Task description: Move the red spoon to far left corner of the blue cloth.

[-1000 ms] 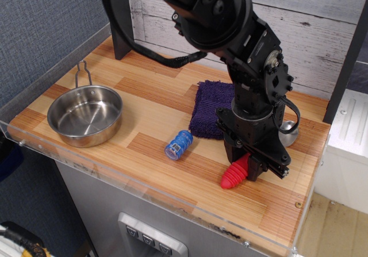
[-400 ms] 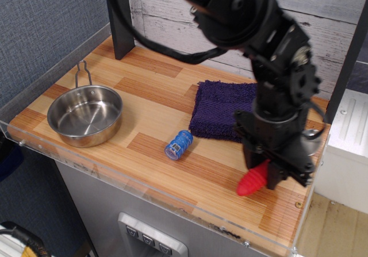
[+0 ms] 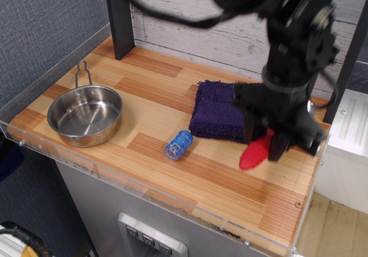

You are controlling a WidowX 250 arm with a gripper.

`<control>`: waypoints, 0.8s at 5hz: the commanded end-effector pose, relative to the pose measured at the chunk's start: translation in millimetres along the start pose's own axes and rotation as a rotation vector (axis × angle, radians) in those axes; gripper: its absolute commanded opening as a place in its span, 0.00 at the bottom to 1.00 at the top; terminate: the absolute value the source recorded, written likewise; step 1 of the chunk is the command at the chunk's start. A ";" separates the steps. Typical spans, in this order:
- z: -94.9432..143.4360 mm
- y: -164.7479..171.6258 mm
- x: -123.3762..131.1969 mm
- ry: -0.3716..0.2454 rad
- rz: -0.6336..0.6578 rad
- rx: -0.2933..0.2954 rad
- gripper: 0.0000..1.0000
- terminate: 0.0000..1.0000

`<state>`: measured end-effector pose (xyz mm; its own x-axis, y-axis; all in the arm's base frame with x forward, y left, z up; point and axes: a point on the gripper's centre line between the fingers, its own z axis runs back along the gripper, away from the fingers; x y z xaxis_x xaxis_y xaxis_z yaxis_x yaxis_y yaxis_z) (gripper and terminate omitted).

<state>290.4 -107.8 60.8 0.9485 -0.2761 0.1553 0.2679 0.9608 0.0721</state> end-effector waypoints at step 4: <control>44.9 98.0 19.6 -0.055 1.085 0.020 0.00 0.00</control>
<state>335.1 -21.7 107.4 0.6594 0.7314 0.1738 -0.7273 0.6792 -0.0987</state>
